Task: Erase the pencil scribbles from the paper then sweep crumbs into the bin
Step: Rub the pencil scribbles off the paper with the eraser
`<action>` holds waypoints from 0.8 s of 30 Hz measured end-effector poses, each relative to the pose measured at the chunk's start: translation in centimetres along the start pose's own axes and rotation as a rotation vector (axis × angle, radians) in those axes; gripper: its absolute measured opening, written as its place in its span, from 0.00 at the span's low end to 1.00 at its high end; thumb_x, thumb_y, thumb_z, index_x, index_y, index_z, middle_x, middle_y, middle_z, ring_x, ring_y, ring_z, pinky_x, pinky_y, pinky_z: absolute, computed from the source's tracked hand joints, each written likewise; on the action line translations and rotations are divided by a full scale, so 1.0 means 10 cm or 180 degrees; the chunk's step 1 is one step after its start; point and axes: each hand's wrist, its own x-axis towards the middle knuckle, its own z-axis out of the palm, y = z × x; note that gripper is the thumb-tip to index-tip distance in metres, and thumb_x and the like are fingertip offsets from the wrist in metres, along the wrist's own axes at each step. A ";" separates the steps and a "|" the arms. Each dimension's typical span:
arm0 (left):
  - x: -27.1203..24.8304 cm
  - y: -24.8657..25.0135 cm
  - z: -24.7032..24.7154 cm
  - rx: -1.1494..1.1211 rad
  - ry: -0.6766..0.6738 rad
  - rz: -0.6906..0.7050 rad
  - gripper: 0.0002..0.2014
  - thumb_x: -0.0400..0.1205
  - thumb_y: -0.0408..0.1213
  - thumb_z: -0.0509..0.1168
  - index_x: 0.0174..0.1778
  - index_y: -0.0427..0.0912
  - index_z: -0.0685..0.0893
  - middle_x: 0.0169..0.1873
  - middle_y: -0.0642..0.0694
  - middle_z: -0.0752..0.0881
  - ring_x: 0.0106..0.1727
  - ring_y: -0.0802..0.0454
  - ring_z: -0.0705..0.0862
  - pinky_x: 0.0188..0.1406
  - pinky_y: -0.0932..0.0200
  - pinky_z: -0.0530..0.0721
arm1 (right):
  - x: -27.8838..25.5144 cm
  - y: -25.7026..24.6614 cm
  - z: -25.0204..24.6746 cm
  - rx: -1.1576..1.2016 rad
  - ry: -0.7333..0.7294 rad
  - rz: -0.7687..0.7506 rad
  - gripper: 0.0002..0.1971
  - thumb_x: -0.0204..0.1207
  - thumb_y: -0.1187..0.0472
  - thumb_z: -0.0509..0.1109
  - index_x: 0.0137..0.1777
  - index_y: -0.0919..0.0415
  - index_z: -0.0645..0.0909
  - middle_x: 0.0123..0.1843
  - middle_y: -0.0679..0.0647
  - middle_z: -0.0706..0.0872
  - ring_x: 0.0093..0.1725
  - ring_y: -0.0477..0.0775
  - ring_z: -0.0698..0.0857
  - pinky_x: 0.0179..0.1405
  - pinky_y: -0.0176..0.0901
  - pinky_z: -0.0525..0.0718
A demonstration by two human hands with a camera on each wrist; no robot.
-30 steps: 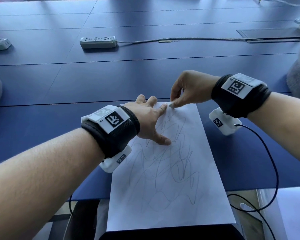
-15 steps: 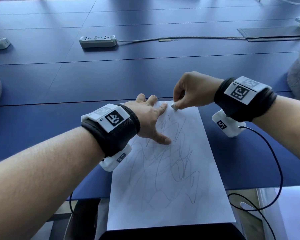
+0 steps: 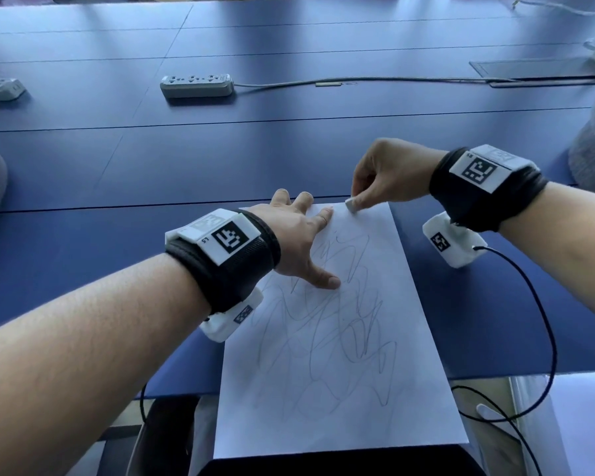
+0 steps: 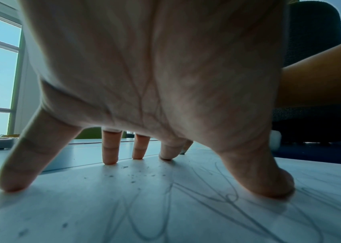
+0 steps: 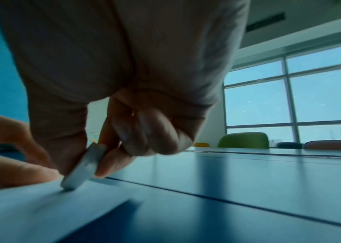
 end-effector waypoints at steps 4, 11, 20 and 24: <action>0.00 0.00 -0.01 -0.0008 -0.0027 -0.0016 0.60 0.65 0.81 0.61 0.87 0.57 0.41 0.84 0.49 0.49 0.81 0.40 0.54 0.68 0.36 0.78 | -0.02 -0.02 0.01 -0.0016 -0.0394 -0.0095 0.10 0.67 0.46 0.81 0.35 0.52 0.90 0.31 0.49 0.88 0.30 0.41 0.80 0.36 0.40 0.80; 0.00 0.01 0.00 0.0003 -0.0034 -0.0033 0.60 0.65 0.81 0.61 0.87 0.57 0.41 0.84 0.49 0.50 0.81 0.40 0.54 0.66 0.36 0.79 | 0.01 0.02 -0.02 -0.0031 -0.0175 0.0004 0.09 0.68 0.48 0.80 0.35 0.53 0.89 0.30 0.47 0.86 0.31 0.45 0.81 0.33 0.39 0.79; 0.00 -0.01 0.00 -0.0003 -0.0019 -0.0012 0.60 0.65 0.81 0.60 0.87 0.57 0.42 0.84 0.49 0.50 0.81 0.40 0.54 0.67 0.36 0.79 | 0.01 -0.08 0.04 0.0003 -0.0394 -0.0157 0.09 0.68 0.48 0.81 0.36 0.53 0.90 0.32 0.51 0.88 0.30 0.43 0.81 0.35 0.42 0.81; 0.00 0.00 0.01 -0.0003 0.0012 0.0002 0.60 0.65 0.81 0.60 0.87 0.57 0.42 0.83 0.49 0.51 0.81 0.41 0.54 0.67 0.37 0.79 | 0.04 -0.03 -0.01 0.0015 -0.0015 0.0077 0.09 0.69 0.50 0.79 0.33 0.53 0.89 0.31 0.55 0.88 0.33 0.51 0.83 0.35 0.48 0.85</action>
